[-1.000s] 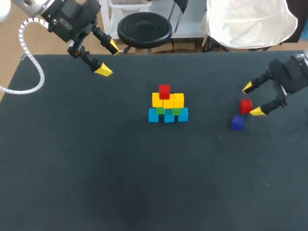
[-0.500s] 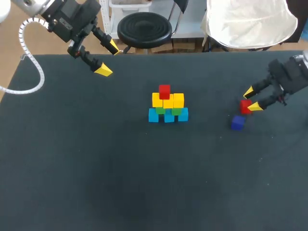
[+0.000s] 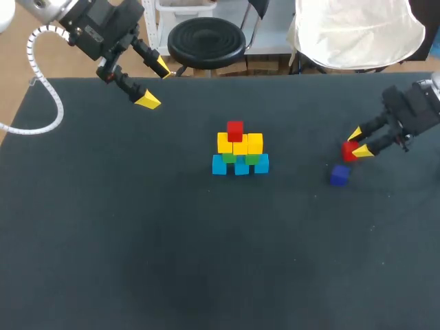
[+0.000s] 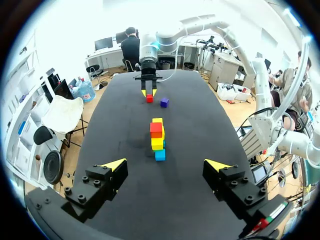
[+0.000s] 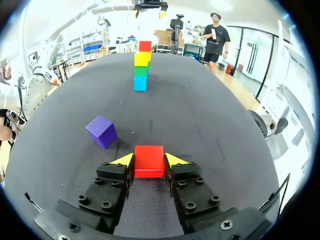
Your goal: Place the blue cubes, place green cubes on the blue cubes, place the yellow cubes on the green cubes, then place the red cubes on the yellow cubes, and place purple cube on the red cubes.
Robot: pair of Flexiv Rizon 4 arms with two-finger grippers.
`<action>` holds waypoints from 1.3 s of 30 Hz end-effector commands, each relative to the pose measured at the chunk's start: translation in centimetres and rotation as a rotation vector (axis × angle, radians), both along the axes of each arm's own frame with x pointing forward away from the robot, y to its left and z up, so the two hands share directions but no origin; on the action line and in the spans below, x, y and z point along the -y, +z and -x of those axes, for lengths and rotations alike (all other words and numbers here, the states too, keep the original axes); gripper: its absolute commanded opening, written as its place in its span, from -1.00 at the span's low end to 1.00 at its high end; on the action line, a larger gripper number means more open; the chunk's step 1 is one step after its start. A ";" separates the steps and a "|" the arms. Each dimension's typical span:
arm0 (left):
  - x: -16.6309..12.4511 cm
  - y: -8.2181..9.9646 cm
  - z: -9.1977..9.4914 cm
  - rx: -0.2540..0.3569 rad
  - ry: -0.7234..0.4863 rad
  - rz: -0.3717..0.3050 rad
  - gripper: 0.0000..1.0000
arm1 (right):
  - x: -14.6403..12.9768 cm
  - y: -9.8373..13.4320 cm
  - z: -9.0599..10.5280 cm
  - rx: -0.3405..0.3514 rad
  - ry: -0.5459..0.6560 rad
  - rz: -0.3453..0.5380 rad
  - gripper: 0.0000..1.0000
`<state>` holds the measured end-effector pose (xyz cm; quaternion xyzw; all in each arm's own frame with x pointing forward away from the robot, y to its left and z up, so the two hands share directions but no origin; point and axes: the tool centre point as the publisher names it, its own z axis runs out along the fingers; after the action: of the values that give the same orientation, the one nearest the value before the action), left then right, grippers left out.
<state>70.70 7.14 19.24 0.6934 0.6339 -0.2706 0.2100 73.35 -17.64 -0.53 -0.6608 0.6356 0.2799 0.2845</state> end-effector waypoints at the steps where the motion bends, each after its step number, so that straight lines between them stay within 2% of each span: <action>1: 0.0 -0.1 0.1 0.003 -0.001 0.002 1.00 | 0.0 0.4 0.2 0.007 -0.001 0.002 -1.00; 11: 0.0 -0.1 0.1 0.003 -0.001 0.002 1.00 | -0.9 3.5 0.0 0.009 0.001 -0.017 -1.00; 23: 0.0 -0.1 0.1 0.003 -0.001 0.002 1.00 | -3.9 7.3 -0.5 -0.039 0.008 0.007 -1.00; 31: 0.0 -0.1 0.1 0.003 -0.001 0.002 1.00 | -6.1 10.4 0.0 -0.028 0.000 0.026 -1.00; 39: 0.0 -0.1 0.1 0.003 -0.001 0.002 1.00 | -7.6 11.9 0.6 -0.023 -0.007 0.013 -1.00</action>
<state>70.70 7.14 19.24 0.6934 0.6339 -0.2706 0.2100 73.42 -10.24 11.10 -0.6580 0.6403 0.2892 0.2708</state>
